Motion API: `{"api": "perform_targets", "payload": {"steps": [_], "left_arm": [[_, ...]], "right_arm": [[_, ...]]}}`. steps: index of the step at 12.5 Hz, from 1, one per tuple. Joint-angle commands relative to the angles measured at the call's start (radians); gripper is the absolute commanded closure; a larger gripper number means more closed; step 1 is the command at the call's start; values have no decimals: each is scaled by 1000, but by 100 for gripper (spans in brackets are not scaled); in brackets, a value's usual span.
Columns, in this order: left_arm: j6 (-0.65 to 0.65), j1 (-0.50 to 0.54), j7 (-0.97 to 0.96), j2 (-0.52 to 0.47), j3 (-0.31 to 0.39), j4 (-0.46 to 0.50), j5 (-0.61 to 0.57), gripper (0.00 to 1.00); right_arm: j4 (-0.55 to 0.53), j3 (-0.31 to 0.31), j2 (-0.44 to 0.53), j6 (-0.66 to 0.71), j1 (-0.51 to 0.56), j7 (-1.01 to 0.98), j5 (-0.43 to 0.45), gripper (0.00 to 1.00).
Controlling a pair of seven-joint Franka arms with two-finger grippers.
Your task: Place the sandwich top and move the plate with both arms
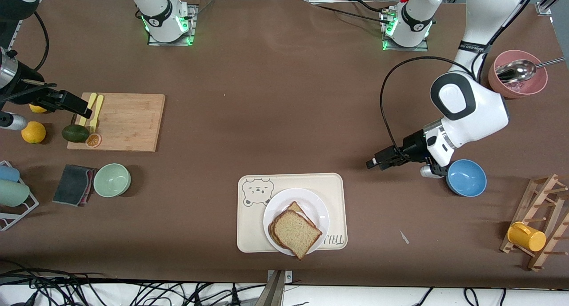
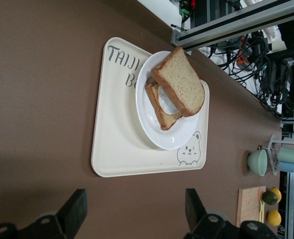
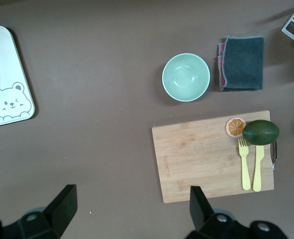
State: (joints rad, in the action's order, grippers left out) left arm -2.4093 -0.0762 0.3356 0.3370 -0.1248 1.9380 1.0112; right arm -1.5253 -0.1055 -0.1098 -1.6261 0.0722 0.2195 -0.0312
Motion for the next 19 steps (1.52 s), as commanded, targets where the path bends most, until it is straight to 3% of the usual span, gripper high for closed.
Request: {"api": "perform_targets", "payload": {"steps": [1, 3, 6, 11, 15, 19], "left_arm": [[16, 24, -133, -50, 4, 18, -203, 7], [39, 50, -223, -79, 4, 19, -381, 1], [131, 104, -256, -125, 4, 15, -540, 0], [278, 142, -461, -222, 5, 9, -920, 0], [517, 187, -481, -280, 5, -114, -1029, 0], [696, 202, -474, -305, 7, -237, -1045, 0]], "right_arm": [[16, 6, 1, 11, -5, -6, -1, 0], [17, 7, 1, 11, -3, -6, 1, 0], [17, 9, 2, 11, -3, -15, 19, 0], [17, 4, 2, 11, -5, -17, 36, 0], [17, 1, 2, 12, -5, -8, 37, 0], [17, 1, 2, 6, -5, -5, 42, 0]]}}
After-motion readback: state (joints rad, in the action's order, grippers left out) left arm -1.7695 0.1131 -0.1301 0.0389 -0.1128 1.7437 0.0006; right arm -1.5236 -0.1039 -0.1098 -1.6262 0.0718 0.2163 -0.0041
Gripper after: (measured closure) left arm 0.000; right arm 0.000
